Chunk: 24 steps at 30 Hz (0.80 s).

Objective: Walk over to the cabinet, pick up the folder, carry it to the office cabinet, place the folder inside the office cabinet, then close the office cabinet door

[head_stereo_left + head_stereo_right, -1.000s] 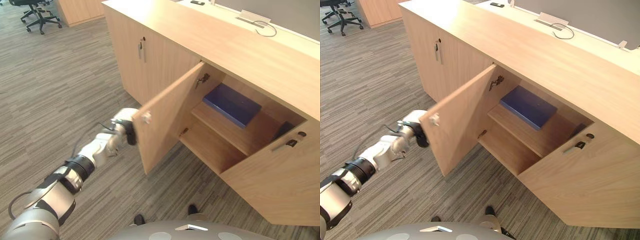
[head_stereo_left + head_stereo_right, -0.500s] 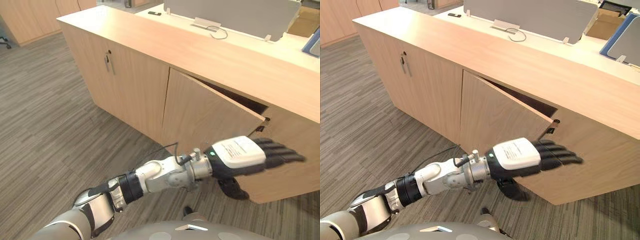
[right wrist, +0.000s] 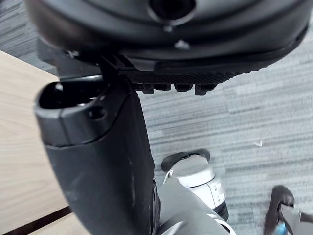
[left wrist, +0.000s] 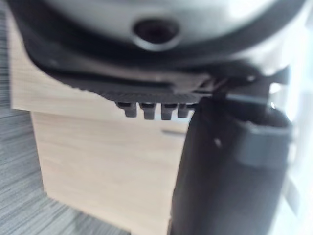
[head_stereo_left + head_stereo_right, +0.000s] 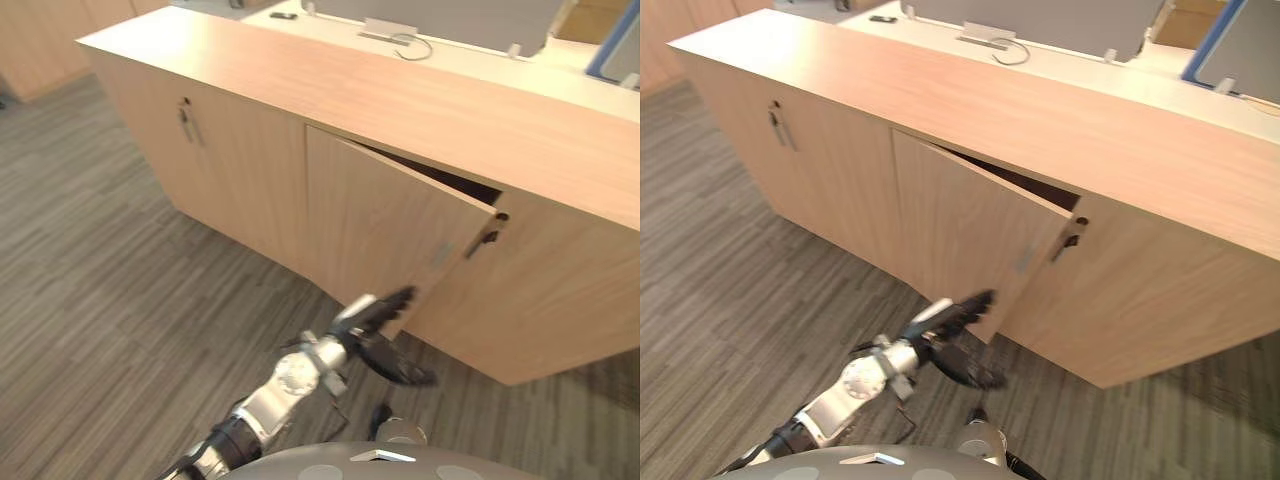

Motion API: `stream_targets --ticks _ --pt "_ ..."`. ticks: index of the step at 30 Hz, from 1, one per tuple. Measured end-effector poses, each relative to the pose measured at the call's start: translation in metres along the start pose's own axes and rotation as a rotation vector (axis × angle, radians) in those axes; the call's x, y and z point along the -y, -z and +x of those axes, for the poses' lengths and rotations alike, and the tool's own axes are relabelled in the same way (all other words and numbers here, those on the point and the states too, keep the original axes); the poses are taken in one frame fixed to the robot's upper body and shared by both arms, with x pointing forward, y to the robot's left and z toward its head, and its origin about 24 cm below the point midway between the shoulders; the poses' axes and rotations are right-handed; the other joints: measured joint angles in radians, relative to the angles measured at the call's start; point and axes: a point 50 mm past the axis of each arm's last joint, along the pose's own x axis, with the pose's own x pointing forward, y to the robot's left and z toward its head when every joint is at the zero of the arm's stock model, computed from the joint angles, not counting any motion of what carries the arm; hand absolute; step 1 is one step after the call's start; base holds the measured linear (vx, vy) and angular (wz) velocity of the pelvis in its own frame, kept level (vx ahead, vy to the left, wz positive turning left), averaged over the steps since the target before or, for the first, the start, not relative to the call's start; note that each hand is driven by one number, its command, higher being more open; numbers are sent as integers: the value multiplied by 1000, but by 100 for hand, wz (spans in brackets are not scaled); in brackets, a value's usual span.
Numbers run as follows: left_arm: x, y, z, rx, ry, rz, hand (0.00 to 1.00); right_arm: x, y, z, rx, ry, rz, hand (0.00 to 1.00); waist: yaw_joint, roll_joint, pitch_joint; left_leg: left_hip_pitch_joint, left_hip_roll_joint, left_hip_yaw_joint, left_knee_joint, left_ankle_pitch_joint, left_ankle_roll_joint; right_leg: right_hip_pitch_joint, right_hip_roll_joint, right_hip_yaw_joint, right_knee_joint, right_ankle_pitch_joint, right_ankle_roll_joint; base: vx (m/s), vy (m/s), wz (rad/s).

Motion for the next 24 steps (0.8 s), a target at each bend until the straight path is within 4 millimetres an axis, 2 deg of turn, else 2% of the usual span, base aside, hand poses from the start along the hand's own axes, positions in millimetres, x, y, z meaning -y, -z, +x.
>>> stream_targets --ticks 1,2,3,4,5,6,7,8,9,10,11,12,13,14,15,16,17,18,19,21,22,24 --pt "-18 17 -8 -65 -97 -39 100 -1 5 -1 -17 -5 -5 100 3 -3 0 1 33 18 20 -9 -23 12 43 11 -33 2 -2 88 -203 -45" --pt "-26 26 -14 -100 -147 -75 100 -2 8 -1 -28 -9 -3 100 6 -5 0 -5 56 27 52 -24 -38 20 63 19 -51 3 -4 169 -276 -54" --pt "-42 46 -30 -171 -260 -171 100 -4 12 -1 -48 -18 -2 100 11 -7 0 -16 116 51 150 -80 -60 45 109 39 -88 2 -6 149 -217 -58" --pt "-48 57 -40 -208 -319 -232 100 -4 14 -1 -56 -19 -5 100 14 -1 -2 -29 155 62 220 -114 -64 57 131 47 -105 -1 -10 196 -236 -80" --pt "-58 77 -60 -273 -426 -326 100 -4 14 -2 -57 -18 -4 100 28 14 -7 -51 226 70 367 -161 -65 77 178 69 -124 -7 -22 139 -134 -82" --pt "-64 91 -74 -323 -496 -371 100 -4 15 -2 -62 -18 10 100 37 19 -4 -69 280 68 486 -173 -37 93 205 93 -126 -9 -38 317 -215 -111" --pt "-71 109 -96 -384 -627 -452 100 -4 13 -1 -61 -19 17 100 48 30 3 -102 348 19 663 -161 30 131 240 126 -122 -11 -59 302 -167 -94" --pt "-74 115 -103 -400 -675 -482 100 -5 12 -1 -58 -21 27 100 53 35 6 -117 365 -16 724 -143 58 145 252 141 -121 -17 -68 390 -135 -96" --pt "-78 124 -115 -424 -766 -544 100 -6 9 0 -48 -24 34 100 68 33 9 -162 380 -102 855 -71 101 172 261 179 -121 -28 -85 245 -17 -68" --pt "-78 128 -120 -430 -811 -577 100 -7 5 1 -36 -27 32 100 78 29 8 -184 377 -146 904 -79 81 181 260 197 -121 -30 -89 291 29 -85" --pt "-76 134 -125 -436 -867 -636 100 -10 -3 2 -15 -33 32 100 91 35 11 -207 364 -185 949 -116 45 189 252 232 -121 -32 -91 271 77 -85" --pt "-72 139 -128 -454 -897 -672 100 -13 -15 3 20 -41 33 100 96 37 18 -229 340 -203 961 -148 25 198 239 262 -123 -32 -91 289 124 -90" --pt "-69 143 -131 -462 -933 -693 100 -20 -28 5 57 -59 36 100 96 37 42 -249 310 -223 936 -180 19 221 220 291 -123 -34 -90 209 133 -66" --pt "-71 143 -131 -455 -945 -697 100 -22 -31 5 66 -64 38 100 99 37 45 -258 292 -237 915 -190 16 228 211 305 -122 -37 -85 162 176 -63" --pt "-71 144 -133 -447 -969 -710 100 -27 -36 5 81 -75 41 100 116 40 45 -268 244 -284 846 -206 -2 231 190 339 -107 -50 -65 130 226 -69" --pt "-69 146 -135 -451 -987 -718 100 -31 -40 5 100 -85 37 100 127 53 49 -265 190 -352 739 -213 -18 232 177 366 -86 -64 -45 114 257 -70" --pt "-67 147 -136 -458 -993 -717 100 -31 -43 5 111 -85 34 100 128 63 49 -261 161 -393 668 -209 -21 229 173 376 -74 -73 -30 73 315 -59" --pt "-60 151 -136 -478 -998 -719 100 -29 -47 5 128 -83 23 100 136 99 46 -245 123 -477 508 -163 -51 215 177 395 -51 -93 5 46 339 -39" --pt "-57 155 -140 -515 -1008 -713 100 -34 -45 5 120 -92 13 100 138 91 44 -222 84 -471 484 -172 -52 215 148 413 -45 -100 28 47 312 -27" --pt "-59 156 -146 -530 -1032 -692 100 -38 -34 4 95 -107 -23 100 141 42 28 -210 43 -443 438 -160 -26 204 102 417 -47 -99 28 96 219 -9" --pt "-56 161 -157 -545 -1071 -715 100 -41 -29 3 83 -114 -18 100 147 18 14 -213 18 -427 421 -160 -10 194 76 424 -55 -98 29 122 222 -13" --pt "-56 165 -165 -560 -1111 -738 100 -41 -22 2 67 -107 -11 100 147 4 6 -196 -10 -411 391 -157 2 194 48 428 -73 -89 43 79 154 -13"
